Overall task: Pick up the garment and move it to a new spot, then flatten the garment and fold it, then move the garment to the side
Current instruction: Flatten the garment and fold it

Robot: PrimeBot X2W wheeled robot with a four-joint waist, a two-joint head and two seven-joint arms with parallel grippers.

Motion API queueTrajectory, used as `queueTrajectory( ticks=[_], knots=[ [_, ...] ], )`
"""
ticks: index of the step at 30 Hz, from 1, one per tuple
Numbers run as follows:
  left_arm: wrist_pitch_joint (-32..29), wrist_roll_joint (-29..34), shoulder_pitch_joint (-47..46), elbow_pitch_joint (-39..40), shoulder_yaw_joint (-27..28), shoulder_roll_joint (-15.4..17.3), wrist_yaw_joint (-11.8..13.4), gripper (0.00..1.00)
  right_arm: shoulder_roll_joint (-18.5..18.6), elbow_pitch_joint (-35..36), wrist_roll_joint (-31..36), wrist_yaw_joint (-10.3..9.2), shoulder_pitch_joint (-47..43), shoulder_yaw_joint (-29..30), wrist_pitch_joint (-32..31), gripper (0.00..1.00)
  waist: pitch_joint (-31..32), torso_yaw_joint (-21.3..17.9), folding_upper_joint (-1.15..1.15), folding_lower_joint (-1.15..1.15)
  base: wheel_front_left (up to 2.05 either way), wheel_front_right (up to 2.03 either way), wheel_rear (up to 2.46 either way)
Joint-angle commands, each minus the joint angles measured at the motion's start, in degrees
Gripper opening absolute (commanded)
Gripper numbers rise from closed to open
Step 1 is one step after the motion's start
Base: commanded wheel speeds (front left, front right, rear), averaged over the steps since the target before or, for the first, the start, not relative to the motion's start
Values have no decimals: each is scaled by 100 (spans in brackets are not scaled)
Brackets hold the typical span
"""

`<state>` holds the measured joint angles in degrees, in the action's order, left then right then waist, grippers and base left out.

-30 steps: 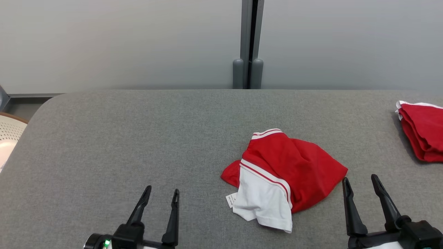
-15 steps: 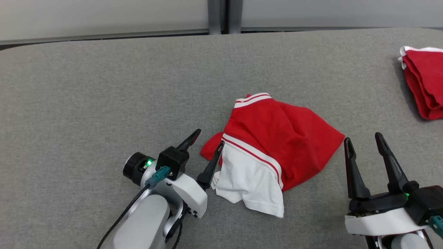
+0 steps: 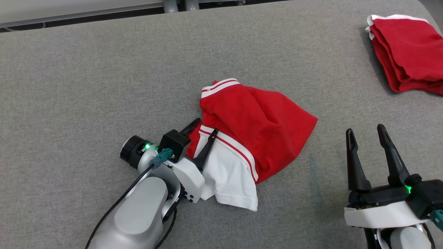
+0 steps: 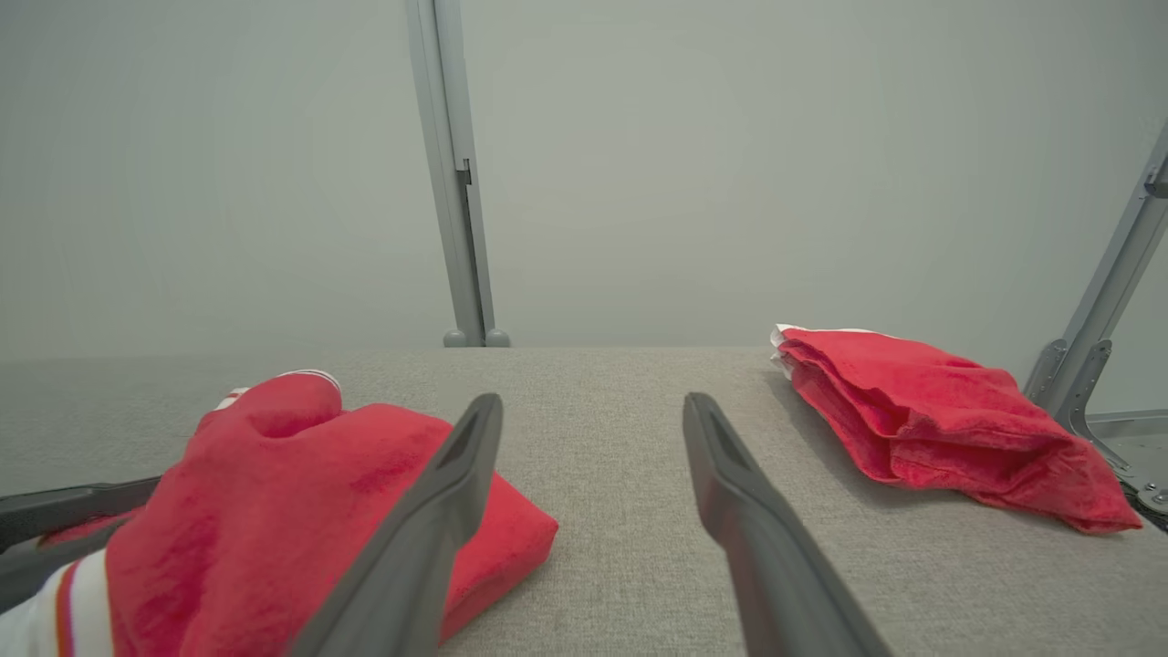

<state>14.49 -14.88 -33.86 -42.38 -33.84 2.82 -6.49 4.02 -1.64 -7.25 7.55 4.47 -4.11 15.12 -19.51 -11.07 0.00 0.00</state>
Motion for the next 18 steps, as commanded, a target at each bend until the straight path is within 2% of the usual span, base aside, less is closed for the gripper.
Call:
queueTrajectory(
  ticks=[1, 12, 15, 18],
  knots=[
    [20, 50, -85, -9, -20, 32, -16, 0, -10, -10, -44, -12, 40, 25, 2, 100, 3, -18, 0, 0, 0, 0, 0],
    [74, 220, -38, 516, -168, 81, 48, 0, -41, -43, 26, -12, -27, 80, 2, 100, 159, 19, 0, 0, 0, 0, 0],
    [-39, 55, -64, 829, -272, 55, -16, 0, -47, -78, 35, -12, -44, 58, 2, 100, 286, -19, 0, 0, 0, 0, 0],
    [-532, -533, -243, 1321, -416, 36, -91, 0, -63, -108, -8, -12, -9, 13, 2, 100, 419, -151, 0, 0, 0, 0, 0]
  ],
)
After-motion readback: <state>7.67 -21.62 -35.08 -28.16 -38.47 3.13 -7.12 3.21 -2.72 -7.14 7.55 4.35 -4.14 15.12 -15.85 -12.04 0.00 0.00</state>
